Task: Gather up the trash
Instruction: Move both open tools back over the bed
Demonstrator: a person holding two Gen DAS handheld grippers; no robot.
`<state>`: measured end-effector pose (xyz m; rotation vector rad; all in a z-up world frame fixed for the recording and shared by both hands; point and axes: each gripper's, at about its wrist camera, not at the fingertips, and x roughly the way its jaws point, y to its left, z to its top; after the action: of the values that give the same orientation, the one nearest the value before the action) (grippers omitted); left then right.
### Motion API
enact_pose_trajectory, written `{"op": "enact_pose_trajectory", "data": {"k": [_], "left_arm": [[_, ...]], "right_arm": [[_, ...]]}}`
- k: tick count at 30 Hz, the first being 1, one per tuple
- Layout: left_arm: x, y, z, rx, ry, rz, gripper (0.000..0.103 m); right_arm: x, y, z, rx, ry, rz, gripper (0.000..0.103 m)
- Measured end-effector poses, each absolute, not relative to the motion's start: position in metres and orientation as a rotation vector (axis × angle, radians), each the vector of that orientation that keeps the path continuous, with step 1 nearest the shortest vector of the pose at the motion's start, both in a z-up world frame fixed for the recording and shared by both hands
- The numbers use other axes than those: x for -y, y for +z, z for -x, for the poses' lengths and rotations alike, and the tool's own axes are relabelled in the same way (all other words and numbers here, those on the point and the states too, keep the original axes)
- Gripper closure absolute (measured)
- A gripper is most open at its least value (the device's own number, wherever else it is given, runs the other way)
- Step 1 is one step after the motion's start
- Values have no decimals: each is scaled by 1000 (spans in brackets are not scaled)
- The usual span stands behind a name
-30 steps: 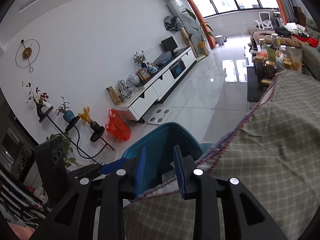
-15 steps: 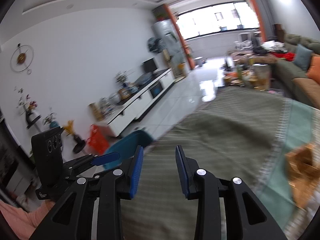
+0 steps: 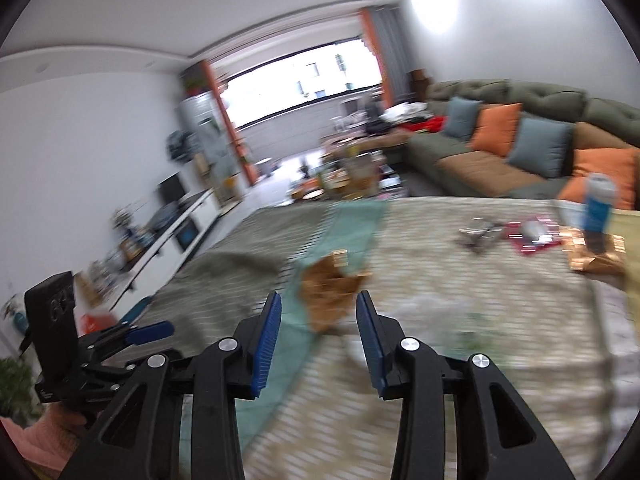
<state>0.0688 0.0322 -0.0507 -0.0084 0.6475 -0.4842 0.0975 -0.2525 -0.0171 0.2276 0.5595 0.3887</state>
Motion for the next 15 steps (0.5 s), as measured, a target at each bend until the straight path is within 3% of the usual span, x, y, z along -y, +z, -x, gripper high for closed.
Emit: {"op": "enact_pose_trajectory", "data": {"k": [9, 15], "left_arm": [[37, -49, -87, -664, -616, -85, 37], [83, -56, -105, -699, -690, -138, 37]], "right_arm": [[322, -41, -81, -591, 212, -249, 47], [327, -62, -74, -659, 223, -225, 44]]}}
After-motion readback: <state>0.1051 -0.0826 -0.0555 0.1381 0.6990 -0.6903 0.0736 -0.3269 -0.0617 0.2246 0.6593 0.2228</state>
